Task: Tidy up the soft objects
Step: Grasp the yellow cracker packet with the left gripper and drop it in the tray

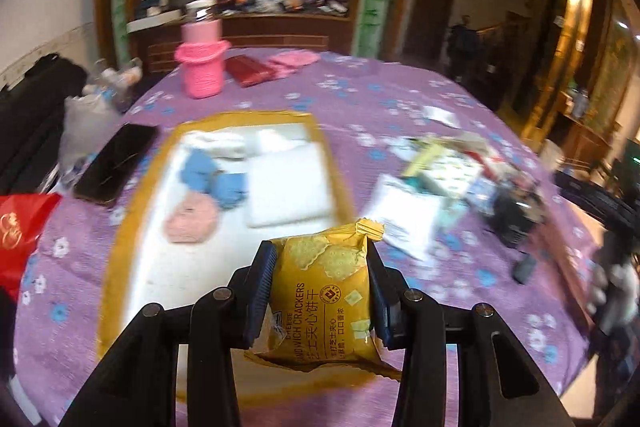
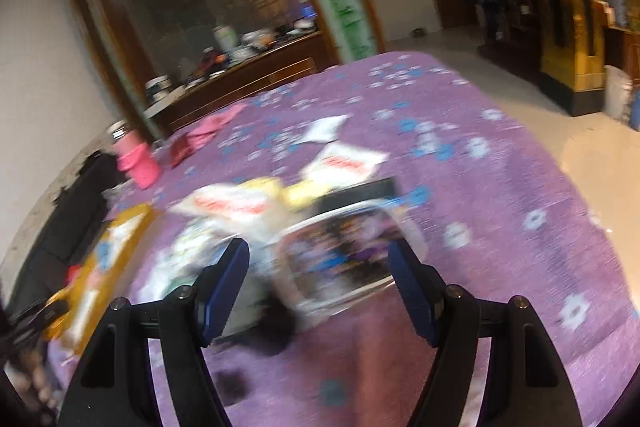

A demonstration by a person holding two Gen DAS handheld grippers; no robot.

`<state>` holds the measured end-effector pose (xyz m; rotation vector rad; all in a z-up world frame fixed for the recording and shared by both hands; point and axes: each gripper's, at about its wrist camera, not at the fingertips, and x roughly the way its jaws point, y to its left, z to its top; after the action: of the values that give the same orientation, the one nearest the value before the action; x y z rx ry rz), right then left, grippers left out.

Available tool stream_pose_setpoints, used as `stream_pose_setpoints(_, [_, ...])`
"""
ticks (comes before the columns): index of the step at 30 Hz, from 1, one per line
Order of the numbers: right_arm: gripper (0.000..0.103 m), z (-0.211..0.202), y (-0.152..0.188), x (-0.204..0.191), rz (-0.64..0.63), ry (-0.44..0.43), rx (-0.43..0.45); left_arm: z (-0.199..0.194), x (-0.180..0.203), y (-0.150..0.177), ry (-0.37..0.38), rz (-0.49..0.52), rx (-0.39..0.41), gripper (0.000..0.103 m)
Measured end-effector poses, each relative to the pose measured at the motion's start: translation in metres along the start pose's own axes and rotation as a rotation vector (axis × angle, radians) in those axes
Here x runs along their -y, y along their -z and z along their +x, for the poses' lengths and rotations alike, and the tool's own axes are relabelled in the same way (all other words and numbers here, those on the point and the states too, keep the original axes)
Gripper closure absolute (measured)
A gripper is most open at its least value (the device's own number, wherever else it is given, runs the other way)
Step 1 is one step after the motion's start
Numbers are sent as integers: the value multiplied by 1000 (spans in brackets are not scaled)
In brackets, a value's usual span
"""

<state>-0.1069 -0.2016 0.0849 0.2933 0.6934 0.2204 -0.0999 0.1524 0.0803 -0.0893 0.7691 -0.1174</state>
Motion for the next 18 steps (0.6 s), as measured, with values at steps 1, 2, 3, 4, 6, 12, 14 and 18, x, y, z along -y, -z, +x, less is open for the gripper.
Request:
stream_pose_setpoints(1, [32, -2, 1, -13, -22, -21, -5, 5, -9, -3, -19, -14, -8, 58])
stream_pose_setpoints(2, [32, -5, 1, -30, -53, -52, -11, 10, -14, -5, -32, -24, -13, 58])
stream_pose_setpoints(3, [32, -5, 1, -47, -78, -86, -24, 14, -20, -7, -46, -33, -16, 58])
stream_pose_setpoints(4, [32, -4, 1, -60, -97, -117, -39, 18, -27, -9, -60, -44, -18, 58])
stream_pose_setpoints(6, [32, 4, 2, -89, -134, -187, -87, 28, -41, -13, -87, -78, -30, 57])
stream_pose_setpoints(12, [31, 65, 17, -155, -169, -312, -284, 43, -70, -16, -86, -189, -73, 47])
stream_pose_setpoints(14, [31, 84, 21, -170, -202, -300, -333, 33, -73, -13, -55, -207, -46, 41])
stream_pose_setpoints(18, [31, 120, 28, -198, -331, -213, -385, 9, -80, -5, -35, -239, 10, 38])
